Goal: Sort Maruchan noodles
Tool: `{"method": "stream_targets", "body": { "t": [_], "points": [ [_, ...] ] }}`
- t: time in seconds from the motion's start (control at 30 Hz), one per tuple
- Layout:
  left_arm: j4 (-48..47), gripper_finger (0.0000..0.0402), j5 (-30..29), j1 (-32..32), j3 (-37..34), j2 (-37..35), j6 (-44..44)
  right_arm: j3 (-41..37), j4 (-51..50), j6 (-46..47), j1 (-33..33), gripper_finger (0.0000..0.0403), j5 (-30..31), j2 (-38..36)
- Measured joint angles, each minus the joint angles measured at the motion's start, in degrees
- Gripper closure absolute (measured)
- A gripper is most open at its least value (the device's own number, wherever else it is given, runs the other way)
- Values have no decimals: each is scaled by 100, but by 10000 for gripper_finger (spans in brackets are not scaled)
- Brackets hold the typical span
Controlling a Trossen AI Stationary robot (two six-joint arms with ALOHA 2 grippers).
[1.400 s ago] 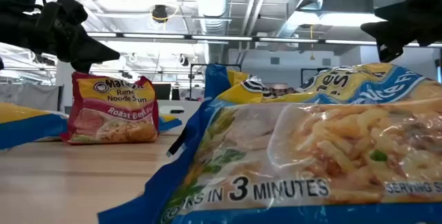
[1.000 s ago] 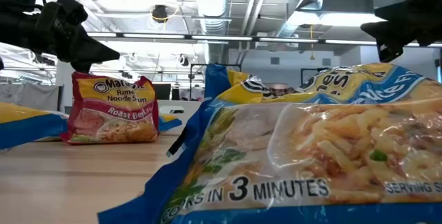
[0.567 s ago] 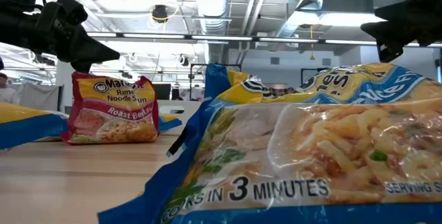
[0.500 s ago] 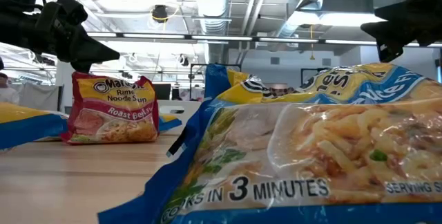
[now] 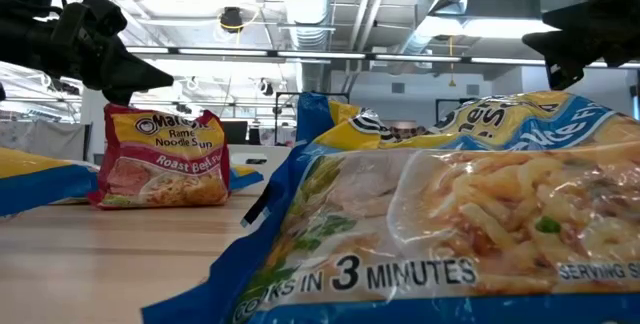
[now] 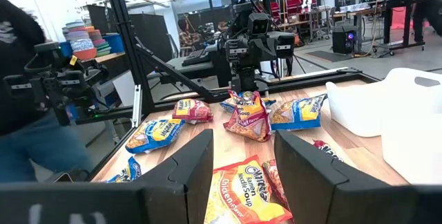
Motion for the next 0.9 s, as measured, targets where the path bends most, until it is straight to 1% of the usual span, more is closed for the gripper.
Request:
{"method": "stream_targets", "body": {
  "t": [0.77,0.9],
  "points": [
    [0,401,0,-2,-2,2,-2,-2,0,0,-1,223,0,-2],
    [1,401,-30,-2,-2,0,-120,0,0,-2,-2,223,0,0]
  ]
}}
